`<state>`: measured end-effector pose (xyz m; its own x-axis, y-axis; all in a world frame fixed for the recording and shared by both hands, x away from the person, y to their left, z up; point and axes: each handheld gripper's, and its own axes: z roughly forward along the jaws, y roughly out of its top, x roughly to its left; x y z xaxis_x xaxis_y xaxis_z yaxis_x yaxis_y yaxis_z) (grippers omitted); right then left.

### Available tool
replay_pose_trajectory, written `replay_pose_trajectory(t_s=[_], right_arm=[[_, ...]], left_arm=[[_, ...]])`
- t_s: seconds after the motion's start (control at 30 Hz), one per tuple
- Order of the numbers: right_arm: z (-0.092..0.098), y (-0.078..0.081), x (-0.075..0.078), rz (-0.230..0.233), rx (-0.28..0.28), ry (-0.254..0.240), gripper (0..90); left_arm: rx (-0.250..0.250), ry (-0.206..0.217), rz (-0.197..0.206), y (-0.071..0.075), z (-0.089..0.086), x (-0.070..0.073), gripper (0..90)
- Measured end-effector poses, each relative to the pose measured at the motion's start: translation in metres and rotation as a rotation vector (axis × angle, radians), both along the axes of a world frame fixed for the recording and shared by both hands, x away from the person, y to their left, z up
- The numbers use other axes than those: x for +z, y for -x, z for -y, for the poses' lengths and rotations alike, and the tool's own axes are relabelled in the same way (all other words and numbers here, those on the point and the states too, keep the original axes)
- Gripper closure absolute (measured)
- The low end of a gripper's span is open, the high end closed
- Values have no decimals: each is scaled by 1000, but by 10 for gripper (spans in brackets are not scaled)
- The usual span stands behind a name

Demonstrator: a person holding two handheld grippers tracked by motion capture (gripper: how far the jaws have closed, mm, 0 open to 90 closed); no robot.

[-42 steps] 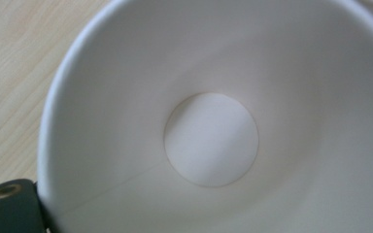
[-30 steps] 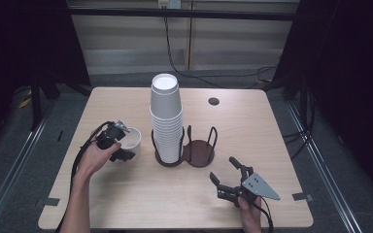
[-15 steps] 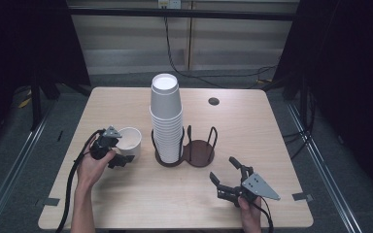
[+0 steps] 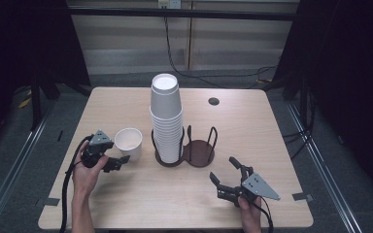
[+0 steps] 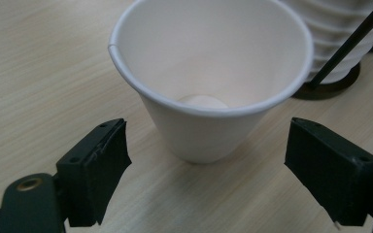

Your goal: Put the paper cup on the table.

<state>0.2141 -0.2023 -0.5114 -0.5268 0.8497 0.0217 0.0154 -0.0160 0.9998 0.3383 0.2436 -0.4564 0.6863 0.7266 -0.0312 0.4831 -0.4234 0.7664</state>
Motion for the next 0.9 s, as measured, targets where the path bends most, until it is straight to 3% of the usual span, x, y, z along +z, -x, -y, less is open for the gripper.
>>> replay_pose_trajectory(t_s=[0.13,0.2,0.27,0.3,0.43,0.63,0.7,0.83,0.9], right_arm=[[0,0,0,0,0,0,129],[0,0,0,0,0,0,129],[0,0,0,0,0,0,129],[0,0,0,0,0,0,129],[0,0,0,0,0,0,129],[0,0,0,0,0,0,129],[0,0,0,0,0,0,129],[0,0,0,0,0,0,129],[0,0,0,0,0,0,128]], left_arm=[[6,83,30,12,-4,-1,157],[2,124,21,15,-4,-2,158],[6,123,43,20,-1,0,158],[9,147,73,25,1,1,158],[8,155,113,31,3,1,158],[-8,237,181,48,7,-4,157],[-12,245,207,52,9,-7,157],[-52,252,217,59,18,-9,157],[-63,284,234,64,23,-10,158]])
